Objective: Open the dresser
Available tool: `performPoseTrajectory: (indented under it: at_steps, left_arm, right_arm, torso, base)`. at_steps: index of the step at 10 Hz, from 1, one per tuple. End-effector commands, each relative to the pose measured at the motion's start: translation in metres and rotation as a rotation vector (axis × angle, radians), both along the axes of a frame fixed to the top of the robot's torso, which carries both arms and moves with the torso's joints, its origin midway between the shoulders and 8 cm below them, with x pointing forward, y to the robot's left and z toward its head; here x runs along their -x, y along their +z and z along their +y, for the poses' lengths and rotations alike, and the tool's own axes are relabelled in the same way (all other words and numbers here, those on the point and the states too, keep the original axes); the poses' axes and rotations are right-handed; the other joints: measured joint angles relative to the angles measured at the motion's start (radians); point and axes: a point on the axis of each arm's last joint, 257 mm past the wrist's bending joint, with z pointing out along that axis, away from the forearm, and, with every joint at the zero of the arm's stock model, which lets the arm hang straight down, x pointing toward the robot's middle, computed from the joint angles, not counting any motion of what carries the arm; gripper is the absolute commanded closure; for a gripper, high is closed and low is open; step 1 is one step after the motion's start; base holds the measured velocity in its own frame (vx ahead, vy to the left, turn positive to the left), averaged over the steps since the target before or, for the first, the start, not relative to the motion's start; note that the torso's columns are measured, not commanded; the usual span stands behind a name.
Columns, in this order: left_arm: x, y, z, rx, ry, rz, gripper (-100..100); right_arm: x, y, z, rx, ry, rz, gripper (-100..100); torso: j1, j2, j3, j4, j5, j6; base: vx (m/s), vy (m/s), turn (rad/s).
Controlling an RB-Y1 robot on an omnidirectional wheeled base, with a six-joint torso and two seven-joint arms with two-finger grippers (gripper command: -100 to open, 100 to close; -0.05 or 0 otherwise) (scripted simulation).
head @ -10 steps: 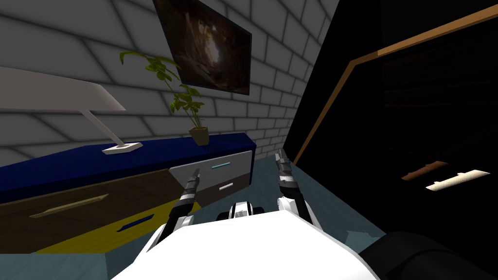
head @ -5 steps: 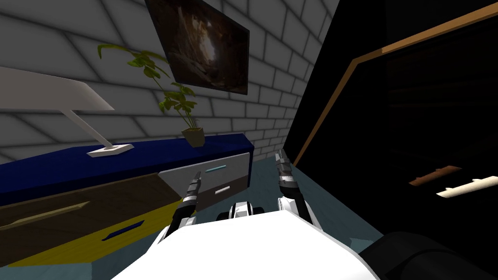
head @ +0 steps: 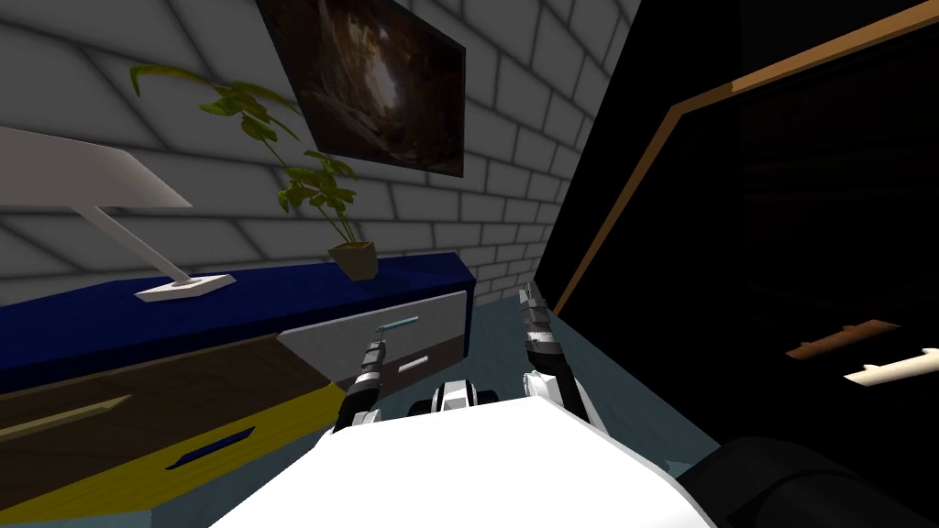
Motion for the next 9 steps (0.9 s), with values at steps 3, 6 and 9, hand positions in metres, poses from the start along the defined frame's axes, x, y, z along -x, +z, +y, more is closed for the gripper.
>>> performPoseTrajectory:
  at_steps: [3, 6, 9]
  left_arm:
    - [-0.0036, 0.0045, 0.0014, 0.001, 0.001, -0.002, 100]
    - [-0.0006, 0.0083, -0.0003, 0.000, -0.002, -0.004, 100]
    - [0.0009, 0.0101, -0.0011, 0.000, -0.003, -0.005, 100]
  right_arm:
    - [0.0000, 0.0000, 0.0000, 0.000, 0.000, 0.000, 0]
    - [-0.0001, 0.0001, 0.0001, 0.000, 0.000, 0.000, 0]
    - [-0.0001, 0.0001, 0.0001, 0.000, 0.000, 0.000, 0]
  torso:
    - [-0.001, -0.001, -0.001, -0.001, 0.000, 0.000]
    - [0.000, 0.002, 0.002, 0.000, 0.000, 0.000]
    - [-0.002, -0.002, -0.001, -0.001, -0.001, 0.000]
  base:
    - [0.035, -0.002, -0.005]
    - [-0.145, -0.036, 0.010]
    - [-0.130, -0.044, 0.008]
